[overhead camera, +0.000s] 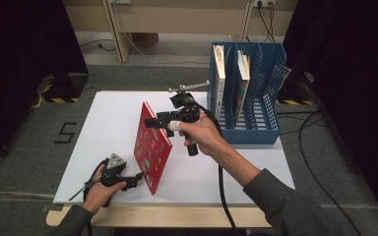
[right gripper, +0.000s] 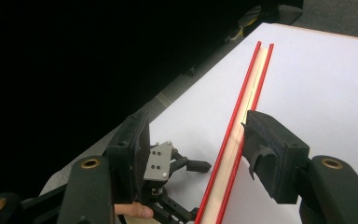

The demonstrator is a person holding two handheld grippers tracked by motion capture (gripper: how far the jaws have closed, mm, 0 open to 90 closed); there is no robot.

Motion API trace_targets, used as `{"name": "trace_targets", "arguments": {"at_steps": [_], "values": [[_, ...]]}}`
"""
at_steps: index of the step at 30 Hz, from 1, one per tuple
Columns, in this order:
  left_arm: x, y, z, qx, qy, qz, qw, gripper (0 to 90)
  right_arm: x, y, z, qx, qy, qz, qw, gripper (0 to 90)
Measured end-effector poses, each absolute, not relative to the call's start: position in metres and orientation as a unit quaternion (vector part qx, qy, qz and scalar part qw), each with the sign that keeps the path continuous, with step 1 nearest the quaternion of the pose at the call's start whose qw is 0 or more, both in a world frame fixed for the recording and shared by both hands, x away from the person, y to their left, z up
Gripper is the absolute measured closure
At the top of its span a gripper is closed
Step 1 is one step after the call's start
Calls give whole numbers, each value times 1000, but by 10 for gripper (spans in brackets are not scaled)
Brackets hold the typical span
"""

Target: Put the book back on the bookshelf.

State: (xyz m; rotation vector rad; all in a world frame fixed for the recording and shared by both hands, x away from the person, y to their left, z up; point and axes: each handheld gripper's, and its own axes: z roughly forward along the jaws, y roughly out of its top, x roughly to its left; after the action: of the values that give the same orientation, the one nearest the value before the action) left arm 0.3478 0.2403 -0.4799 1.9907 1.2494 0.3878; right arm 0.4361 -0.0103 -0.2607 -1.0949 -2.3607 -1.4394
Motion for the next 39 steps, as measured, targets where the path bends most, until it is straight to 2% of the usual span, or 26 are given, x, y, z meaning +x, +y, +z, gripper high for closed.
{"name": "trace_targets", "arguments": {"at_steps": [4, 11, 14, 23, 32, 39], "values": [[348, 240, -480, 775, 488, 151, 372, 179, 434, -7, -260, -363, -793, -481, 87, 422], [347, 241, -480, 774, 488, 150, 374, 177, 430, 4, -278, -354, -818, -439, 110, 433], [348, 241, -480, 774, 489, 149, 373, 175, 430, 5, -275, -347, -828, -428, 102, 442], [348, 242, -480, 775, 488, 149, 373, 170, 433, 9, -272, -328, -852, -399, 83, 566], [348, 241, -480, 775, 487, 149, 374, 170, 434, 14, -269, -317, -882, -347, 45, 615], [347, 244, -479, 775, 487, 148, 373, 135, 436, 11, -267, -285, -902, -324, -7, 689]]}}
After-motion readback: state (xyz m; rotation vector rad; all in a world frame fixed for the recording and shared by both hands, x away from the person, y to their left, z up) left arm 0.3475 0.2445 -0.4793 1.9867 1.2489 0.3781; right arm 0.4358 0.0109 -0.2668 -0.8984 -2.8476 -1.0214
